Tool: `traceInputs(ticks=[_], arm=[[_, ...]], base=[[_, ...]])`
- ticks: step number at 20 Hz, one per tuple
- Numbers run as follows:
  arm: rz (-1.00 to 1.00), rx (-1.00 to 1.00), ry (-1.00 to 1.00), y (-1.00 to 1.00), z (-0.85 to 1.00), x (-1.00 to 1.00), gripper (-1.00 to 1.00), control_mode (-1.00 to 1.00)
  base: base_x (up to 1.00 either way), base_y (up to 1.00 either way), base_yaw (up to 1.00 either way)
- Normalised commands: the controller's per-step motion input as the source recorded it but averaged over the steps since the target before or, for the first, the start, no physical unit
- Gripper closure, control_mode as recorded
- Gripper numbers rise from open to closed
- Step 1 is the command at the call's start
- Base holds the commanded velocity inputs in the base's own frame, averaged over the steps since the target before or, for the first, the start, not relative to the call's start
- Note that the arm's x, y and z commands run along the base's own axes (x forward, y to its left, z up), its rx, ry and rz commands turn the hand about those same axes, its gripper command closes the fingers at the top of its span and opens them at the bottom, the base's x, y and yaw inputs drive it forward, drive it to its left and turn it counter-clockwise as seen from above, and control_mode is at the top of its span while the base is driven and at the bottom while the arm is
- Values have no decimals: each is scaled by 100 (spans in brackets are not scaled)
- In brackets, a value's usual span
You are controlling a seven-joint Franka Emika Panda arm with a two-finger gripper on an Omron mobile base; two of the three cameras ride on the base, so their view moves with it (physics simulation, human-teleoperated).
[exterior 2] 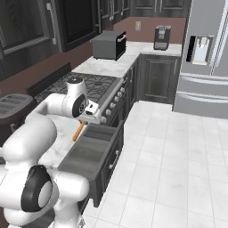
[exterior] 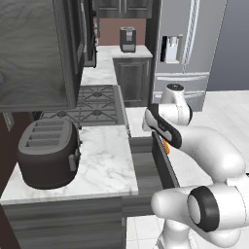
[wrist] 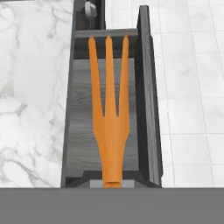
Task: Organize the utensils by type. Pick up the wooden spoons from the counter and place them in the open cabinet. Then pick up the metallic utensils from the counter and place them in the open drawer.
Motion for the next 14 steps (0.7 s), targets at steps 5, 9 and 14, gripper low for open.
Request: traceInputs(ticks=[5,9,14], arm=[[-1,0,-1,-7,-57,7,100,-100],[0,0,-3,-11,-58,0,100,-100],[0,0,-3,-14,-47,1,100,-100]], base=[[0,0,0],[0,0,0],[0,0,0]])
